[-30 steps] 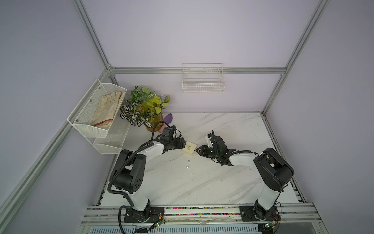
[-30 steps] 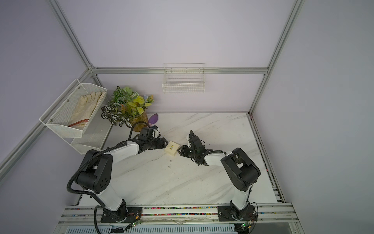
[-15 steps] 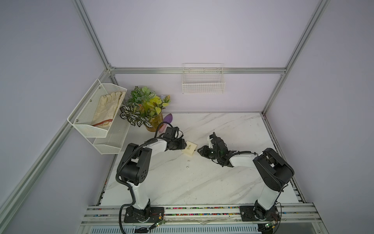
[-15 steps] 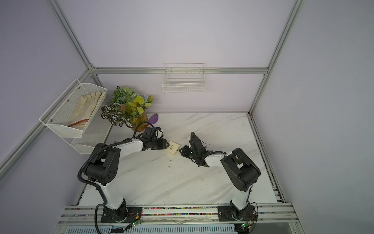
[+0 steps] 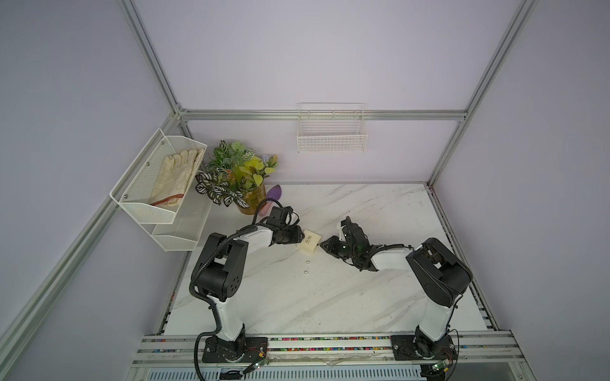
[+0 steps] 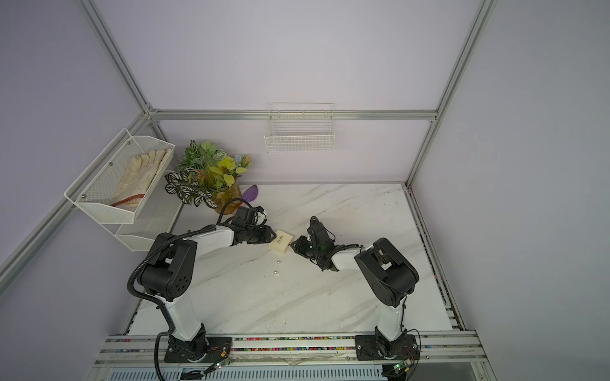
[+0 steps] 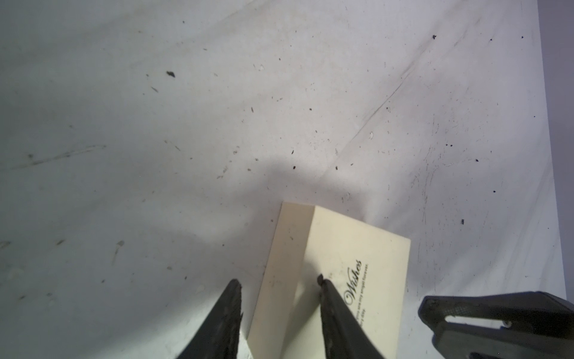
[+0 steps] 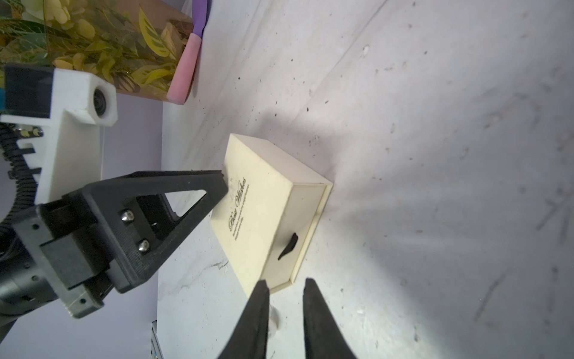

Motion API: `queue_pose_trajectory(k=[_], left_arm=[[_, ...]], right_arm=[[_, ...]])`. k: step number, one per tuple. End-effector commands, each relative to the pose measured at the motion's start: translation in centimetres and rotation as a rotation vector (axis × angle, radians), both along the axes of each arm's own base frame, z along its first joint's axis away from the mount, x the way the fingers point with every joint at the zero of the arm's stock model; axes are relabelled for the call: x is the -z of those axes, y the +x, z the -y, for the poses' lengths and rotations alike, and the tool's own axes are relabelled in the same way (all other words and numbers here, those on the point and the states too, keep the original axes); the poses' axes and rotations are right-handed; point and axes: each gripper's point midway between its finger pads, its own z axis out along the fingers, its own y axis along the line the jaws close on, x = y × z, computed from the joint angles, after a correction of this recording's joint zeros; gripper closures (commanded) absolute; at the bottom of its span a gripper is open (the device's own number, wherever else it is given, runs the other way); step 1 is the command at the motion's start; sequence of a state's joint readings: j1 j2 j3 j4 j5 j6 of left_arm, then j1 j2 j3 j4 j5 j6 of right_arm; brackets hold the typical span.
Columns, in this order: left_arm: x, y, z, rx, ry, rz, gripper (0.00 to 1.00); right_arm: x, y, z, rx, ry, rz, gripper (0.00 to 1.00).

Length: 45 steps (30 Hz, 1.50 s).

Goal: Place the earrings into the drawer-style jewelry box
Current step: Open the drawer in the jewelry box.

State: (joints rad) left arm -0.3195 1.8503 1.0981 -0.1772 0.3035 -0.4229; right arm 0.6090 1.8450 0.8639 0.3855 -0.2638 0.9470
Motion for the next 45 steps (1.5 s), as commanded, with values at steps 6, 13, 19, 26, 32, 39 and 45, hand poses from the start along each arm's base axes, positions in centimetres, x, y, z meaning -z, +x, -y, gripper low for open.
queue_pose_trajectory(k=[6, 13, 19, 26, 32, 39, 45], left_arm=[[0.5, 0.6, 0.4, 0.014, 0.014, 0.005, 0.59], [0.7, 0.5, 0.6, 0.020, 0.014, 0.003, 0.59], [0.7, 0.4, 0.6, 0.020, 0.017, 0.004, 0.60], [0.9, 0.4, 0.6, 0.023, 0.017, 0.000, 0.61], [0.9, 0.5, 0.5, 0.022, 0.020, 0.000, 0.61], [1.0, 0.4, 0.5, 0.022, 0.021, -0.003, 0.61], [1.0, 0.4, 0.6, 0.024, 0.020, -0.004, 0.62]], right_arm=[[-0.3, 1.2, -1.1, 0.029, 0.061, -0.004, 0.77], [-0.1, 1.5, -1.4, 0.022, 0.061, -0.006, 0.78], [0.3, 1.9, -1.5, 0.020, 0.063, -0.018, 0.78], [0.6, 1.7, -1.0, 0.036, 0.050, -0.017, 0.78], [0.5, 1.6, 0.1, 0.076, 0.024, -0.004, 0.80], [0.5, 1.5, -0.1, 0.065, 0.027, -0.004, 0.81], [0.1, 1.6, -0.6, 0.046, 0.045, 0.008, 0.80]])
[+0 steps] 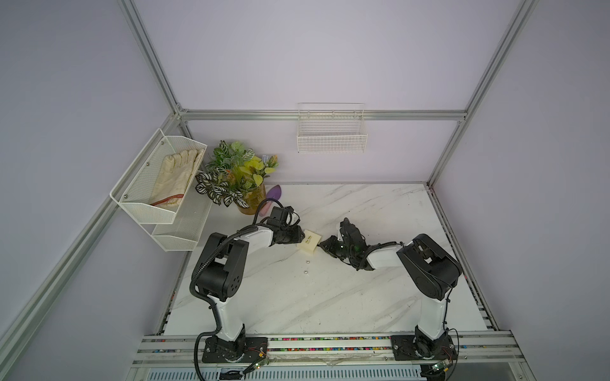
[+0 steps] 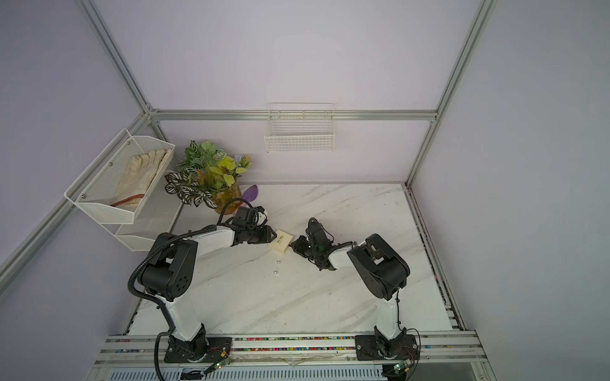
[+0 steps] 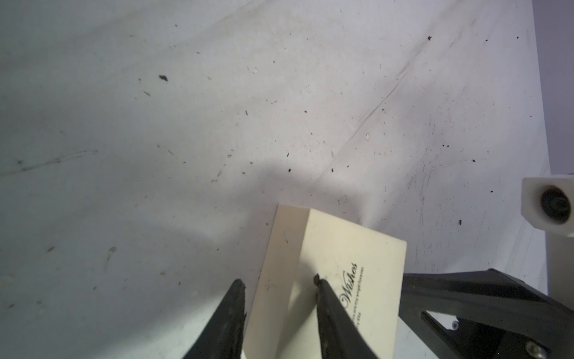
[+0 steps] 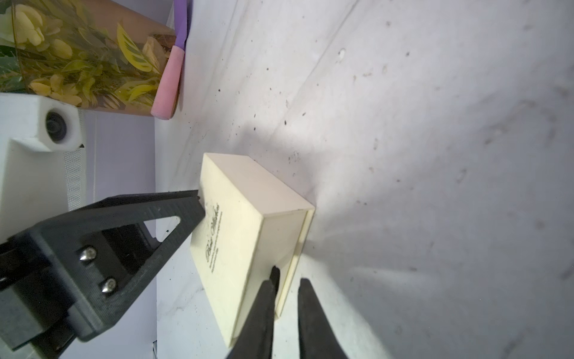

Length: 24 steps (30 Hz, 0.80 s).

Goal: Place the earrings into the drawer-style jewelry box
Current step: Open the drawer in the jewelry box.

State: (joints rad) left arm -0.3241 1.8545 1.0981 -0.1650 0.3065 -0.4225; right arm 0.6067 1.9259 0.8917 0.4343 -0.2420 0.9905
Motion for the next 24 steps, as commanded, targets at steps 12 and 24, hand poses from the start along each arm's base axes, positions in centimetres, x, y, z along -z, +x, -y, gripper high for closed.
queue_pose_trajectory(k=[12, 24], left_arm=[[1.2, 0.2, 0.3, 0.019, 0.026, -0.016, 0.63], [1.3, 0.2, 0.4, 0.022, 0.022, -0.020, 0.63]], right_arm=[[-1.1, 0.5, -1.1, -0.028, 0.050, 0.016, 0.80], [-0.8, 0.7, -1.5, -0.035, 0.053, 0.009, 0.80]])
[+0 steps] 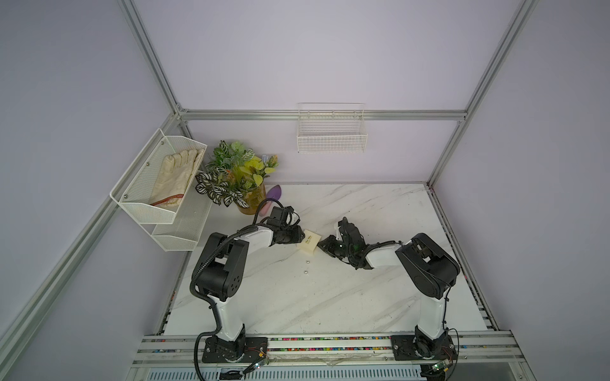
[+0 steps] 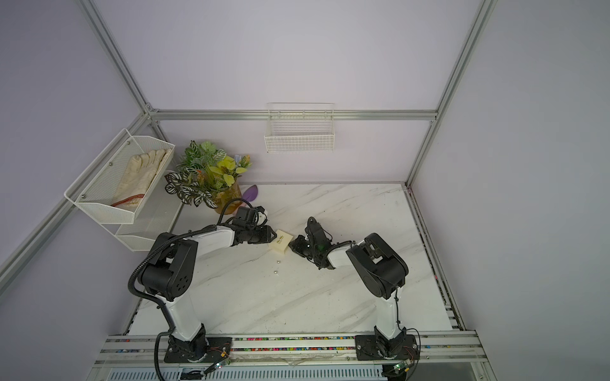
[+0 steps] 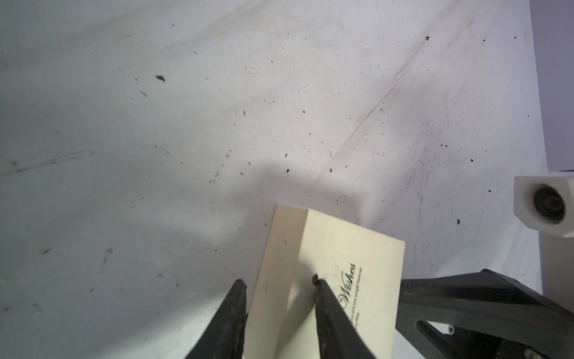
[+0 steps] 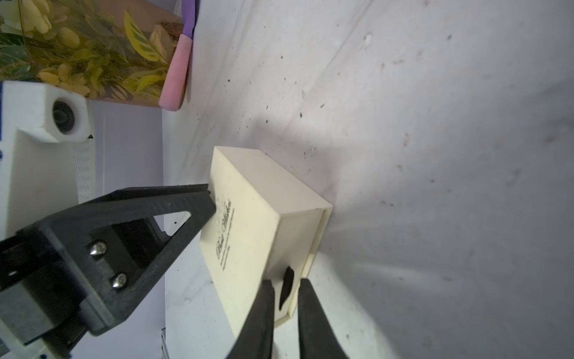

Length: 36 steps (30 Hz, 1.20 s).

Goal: Place the earrings into the drawer-style jewelry box
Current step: Open the drawer in the jewelry box.

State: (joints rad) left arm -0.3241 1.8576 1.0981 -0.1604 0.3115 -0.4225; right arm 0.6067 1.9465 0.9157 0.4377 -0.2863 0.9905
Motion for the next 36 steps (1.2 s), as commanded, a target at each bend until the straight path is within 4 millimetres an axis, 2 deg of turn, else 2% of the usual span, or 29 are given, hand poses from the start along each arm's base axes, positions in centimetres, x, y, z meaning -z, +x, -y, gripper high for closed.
queue_pose_trajectory(k=[1, 8, 11, 15, 24, 36], left_arm=[[1.2, 0.2, 0.3, 0.019, 0.027, -0.020, 0.63], [1.3, 0.2, 0.4, 0.019, 0.028, -0.022, 0.64], [1.5, 0.1, 0.3, 0.019, 0.031, -0.024, 0.64], [1.6, 0.2, 0.2, 0.015, 0.039, -0.027, 0.65], [2.4, 0.0, -0.9, -0.015, 0.095, -0.040, 0.66], [2.2, 0.1, -1.1, -0.016, 0.114, -0.033, 0.67]], right_arm=[[-0.6, 0.8, -0.6, 0.001, 0.029, 0.016, 0.80], [-0.5, 0.8, -0.7, 0.000, 0.028, 0.015, 0.85], [-0.6, 0.8, -0.7, 0.001, 0.029, 0.016, 0.89], [-0.8, 0.7, -0.6, 0.001, 0.028, 0.021, 1.00], [-1.2, 0.1, 0.7, 0.029, 0.004, 0.019, 1.00], [-0.7, -1.1, 3.0, 0.075, -0.045, 0.000, 1.00]])
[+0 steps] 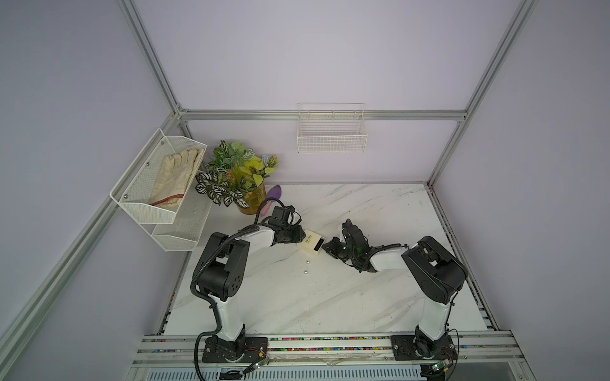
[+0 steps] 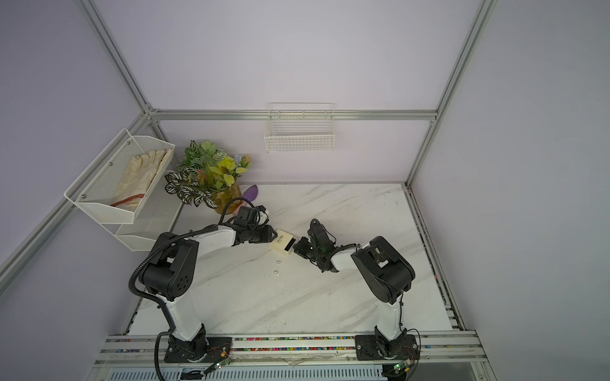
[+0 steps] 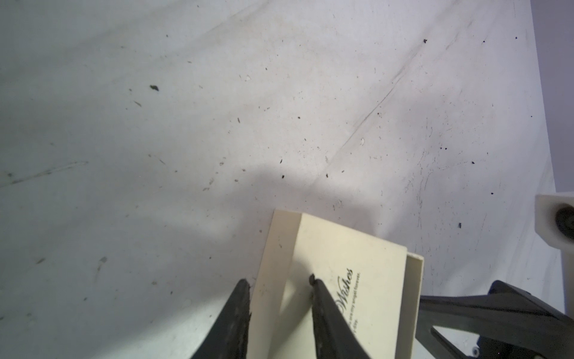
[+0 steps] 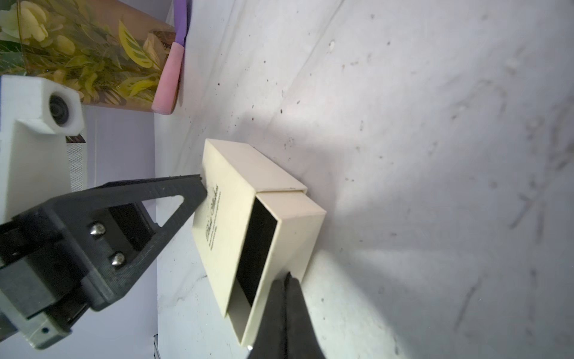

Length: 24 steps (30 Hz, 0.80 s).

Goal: Place the earrings into the drawer-style jewelry box
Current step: Open the drawer in the jewelry box.

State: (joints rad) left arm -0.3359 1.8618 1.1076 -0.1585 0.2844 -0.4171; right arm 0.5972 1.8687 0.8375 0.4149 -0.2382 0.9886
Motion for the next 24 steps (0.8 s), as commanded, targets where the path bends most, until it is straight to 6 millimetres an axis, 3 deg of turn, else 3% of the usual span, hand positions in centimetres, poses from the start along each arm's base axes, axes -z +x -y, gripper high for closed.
queue_pose_trajectory(k=[1, 24], left_arm=[[2.3, -0.2, -1.4, -0.018, 0.096, -0.051, 0.67], [2.4, -0.4, -1.6, -0.024, 0.104, -0.052, 0.67]], right_arm=[[-0.5, -0.2, 1.1, 0.032, -0.013, -0.001, 1.00], [0.0, -1.6, 3.7, 0.085, -0.071, -0.024, 1.00]])
